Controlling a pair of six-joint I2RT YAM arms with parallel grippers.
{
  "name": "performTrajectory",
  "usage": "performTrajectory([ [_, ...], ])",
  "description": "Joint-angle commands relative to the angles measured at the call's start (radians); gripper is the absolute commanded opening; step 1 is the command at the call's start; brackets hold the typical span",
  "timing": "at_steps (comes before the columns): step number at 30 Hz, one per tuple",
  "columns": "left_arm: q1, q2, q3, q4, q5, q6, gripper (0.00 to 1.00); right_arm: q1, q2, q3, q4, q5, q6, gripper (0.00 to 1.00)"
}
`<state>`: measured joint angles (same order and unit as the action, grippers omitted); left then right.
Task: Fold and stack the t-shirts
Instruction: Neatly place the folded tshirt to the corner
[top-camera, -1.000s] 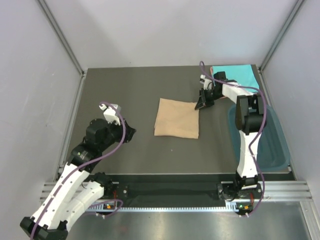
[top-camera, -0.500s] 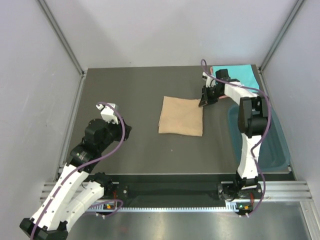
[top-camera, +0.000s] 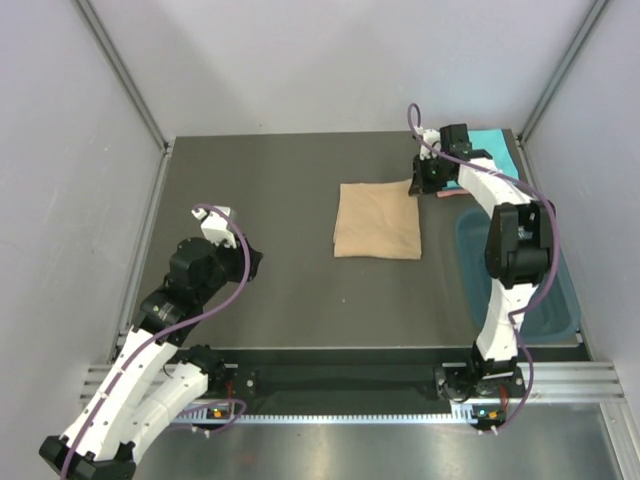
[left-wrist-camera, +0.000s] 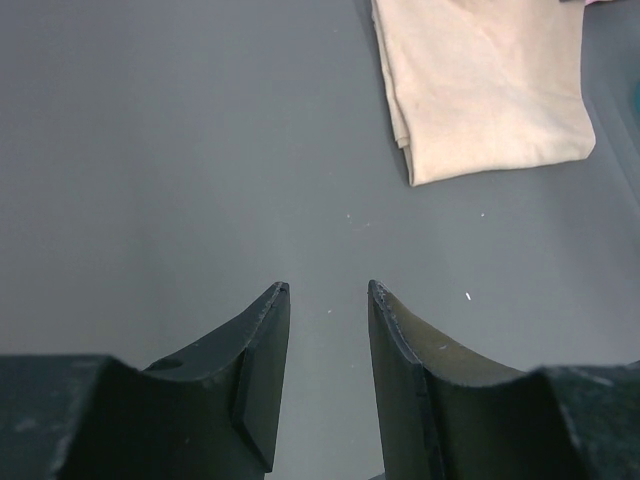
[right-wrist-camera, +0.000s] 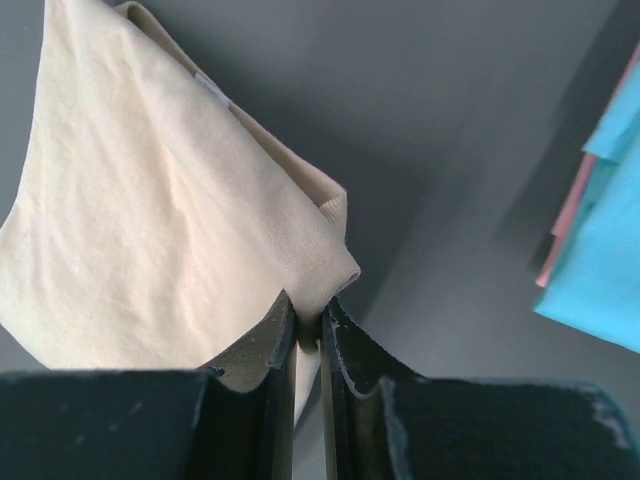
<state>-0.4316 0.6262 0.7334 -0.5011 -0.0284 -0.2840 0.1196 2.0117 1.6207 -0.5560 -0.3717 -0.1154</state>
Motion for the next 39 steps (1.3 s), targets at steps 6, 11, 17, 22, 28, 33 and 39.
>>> performTrajectory([
  [6,0.001,0.009,0.032,0.018,-0.008,0.022,0.42,-0.003,-0.096,0.057,0.065,0.161,-0.072,0.0],
  [11,0.001,0.012,0.031,0.018,-0.007,0.02,0.42,-0.003,-0.145,0.059,0.085,0.256,-0.11,0.0],
  [17,0.001,0.023,0.031,0.021,0.004,0.022,0.42,-0.005,-0.183,0.091,0.094,0.332,-0.179,0.0],
  [22,0.001,0.026,0.029,0.022,0.002,0.023,0.42,-0.006,-0.218,0.108,0.093,0.396,-0.225,0.0],
  [28,-0.001,0.033,0.029,0.024,0.007,0.023,0.42,-0.017,-0.246,0.131,0.094,0.419,-0.259,0.0],
  [33,-0.002,0.032,0.029,0.024,0.007,0.022,0.42,-0.018,-0.287,0.143,0.094,0.432,-0.29,0.0],
  [39,-0.006,0.032,0.029,0.024,0.005,0.025,0.42,-0.032,-0.292,0.202,0.057,0.422,-0.311,0.0],
])
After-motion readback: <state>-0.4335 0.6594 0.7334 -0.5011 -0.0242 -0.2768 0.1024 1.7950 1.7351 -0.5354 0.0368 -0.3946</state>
